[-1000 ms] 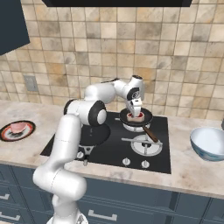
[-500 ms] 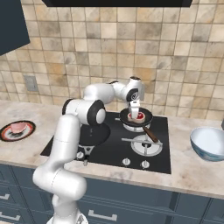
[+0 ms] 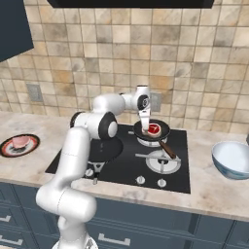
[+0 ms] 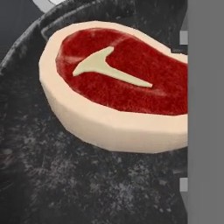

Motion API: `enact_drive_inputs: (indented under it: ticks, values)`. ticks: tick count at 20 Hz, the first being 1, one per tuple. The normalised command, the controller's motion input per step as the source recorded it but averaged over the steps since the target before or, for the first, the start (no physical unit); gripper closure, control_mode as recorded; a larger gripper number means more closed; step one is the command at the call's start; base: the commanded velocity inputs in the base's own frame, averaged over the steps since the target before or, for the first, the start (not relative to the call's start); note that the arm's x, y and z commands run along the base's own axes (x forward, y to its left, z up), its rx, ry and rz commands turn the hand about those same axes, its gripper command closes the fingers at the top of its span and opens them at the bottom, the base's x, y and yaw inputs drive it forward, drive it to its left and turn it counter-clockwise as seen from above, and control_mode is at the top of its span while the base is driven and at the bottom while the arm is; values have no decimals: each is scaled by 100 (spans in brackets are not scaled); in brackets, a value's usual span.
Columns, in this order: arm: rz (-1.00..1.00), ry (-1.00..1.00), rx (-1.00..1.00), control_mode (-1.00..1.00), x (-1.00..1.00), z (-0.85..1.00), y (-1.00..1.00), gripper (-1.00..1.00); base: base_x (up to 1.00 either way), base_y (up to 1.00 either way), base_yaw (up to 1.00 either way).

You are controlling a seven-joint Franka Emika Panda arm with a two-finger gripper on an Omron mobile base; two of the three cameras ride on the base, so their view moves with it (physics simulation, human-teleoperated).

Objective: Place one of the steaks on the plate and the other in the bowl. Then place the bowl in the fridge.

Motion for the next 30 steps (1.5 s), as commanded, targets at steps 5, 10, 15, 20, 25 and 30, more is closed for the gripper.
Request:
enact_drive_inputs:
  ticks: [5, 10, 15, 20, 25, 30]
  values:
    - [-11, 22, -14, -100, 0, -100, -37, -100, 0, 0, 0]
    - [-11, 18, -8, -100, -7, -100, -50, 100, 0, 0, 0]
    - [-16, -12, 9, -100, -65, -93, -79, 100, 0, 0, 0]
    - [-6, -80, 29, -100, -100, -71, -46, 100, 0, 0, 0]
    - [0, -100, 22, -100, -100, -46, 0, 100, 0, 0, 0]
    - [0, -100, 20, -100, -100, -19, 1, 100, 0, 0, 0]
